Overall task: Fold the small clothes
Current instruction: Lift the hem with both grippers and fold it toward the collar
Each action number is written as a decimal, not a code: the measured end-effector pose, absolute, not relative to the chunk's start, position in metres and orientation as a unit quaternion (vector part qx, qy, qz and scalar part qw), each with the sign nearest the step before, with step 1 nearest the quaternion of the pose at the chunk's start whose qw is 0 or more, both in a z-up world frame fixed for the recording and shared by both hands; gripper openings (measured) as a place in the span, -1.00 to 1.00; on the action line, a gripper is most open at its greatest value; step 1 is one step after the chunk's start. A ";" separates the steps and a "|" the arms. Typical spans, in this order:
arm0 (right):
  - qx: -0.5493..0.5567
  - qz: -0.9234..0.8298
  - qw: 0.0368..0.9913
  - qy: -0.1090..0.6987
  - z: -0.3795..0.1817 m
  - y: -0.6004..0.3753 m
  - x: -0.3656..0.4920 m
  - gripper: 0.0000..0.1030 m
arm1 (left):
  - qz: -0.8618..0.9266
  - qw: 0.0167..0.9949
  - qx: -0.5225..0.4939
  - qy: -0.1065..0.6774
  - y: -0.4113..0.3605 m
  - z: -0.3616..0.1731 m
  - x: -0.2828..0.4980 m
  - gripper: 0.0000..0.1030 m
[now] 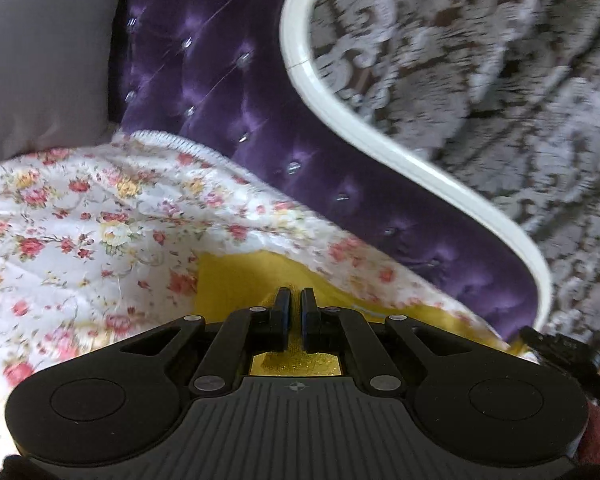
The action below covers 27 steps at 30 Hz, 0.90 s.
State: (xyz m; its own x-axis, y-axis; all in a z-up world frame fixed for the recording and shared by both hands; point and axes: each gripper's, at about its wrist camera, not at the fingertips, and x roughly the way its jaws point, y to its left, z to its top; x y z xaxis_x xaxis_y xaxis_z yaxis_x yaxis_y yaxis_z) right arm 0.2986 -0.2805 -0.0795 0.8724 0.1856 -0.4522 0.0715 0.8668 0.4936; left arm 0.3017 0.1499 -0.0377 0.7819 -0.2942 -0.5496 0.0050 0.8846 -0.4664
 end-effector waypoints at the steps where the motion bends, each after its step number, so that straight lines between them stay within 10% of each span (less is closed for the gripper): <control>1: 0.256 0.026 0.932 0.256 -0.084 -0.282 0.307 -0.74 | -0.076 0.914 -0.229 0.326 0.151 -0.044 0.311 -0.91; 8: 0.233 0.010 0.933 0.274 -0.103 -0.282 0.335 -0.58 | -0.040 0.915 -0.221 0.336 0.155 -0.068 0.345 -0.82; 10: 0.216 0.016 0.939 0.268 -0.098 -0.279 0.325 -0.58 | -0.028 0.920 -0.207 0.333 0.157 -0.064 0.345 -0.37; 16: 0.136 0.068 0.946 0.285 -0.088 -0.250 0.288 -0.56 | -0.039 0.937 -0.131 0.323 0.137 -0.044 0.317 -0.11; 27: 0.039 0.154 0.927 0.340 -0.112 -0.176 0.269 -0.56 | -0.114 0.921 -0.010 0.372 0.075 -0.085 0.280 -0.11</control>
State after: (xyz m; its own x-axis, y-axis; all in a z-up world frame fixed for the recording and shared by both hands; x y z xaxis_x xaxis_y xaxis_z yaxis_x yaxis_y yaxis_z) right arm 0.2686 -0.1759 -0.1118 0.7213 0.3131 -0.6178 -0.2594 0.9492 0.1782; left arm 0.2804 0.0745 -0.0849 0.6971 -0.2170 -0.6834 0.2026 0.9739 -0.1026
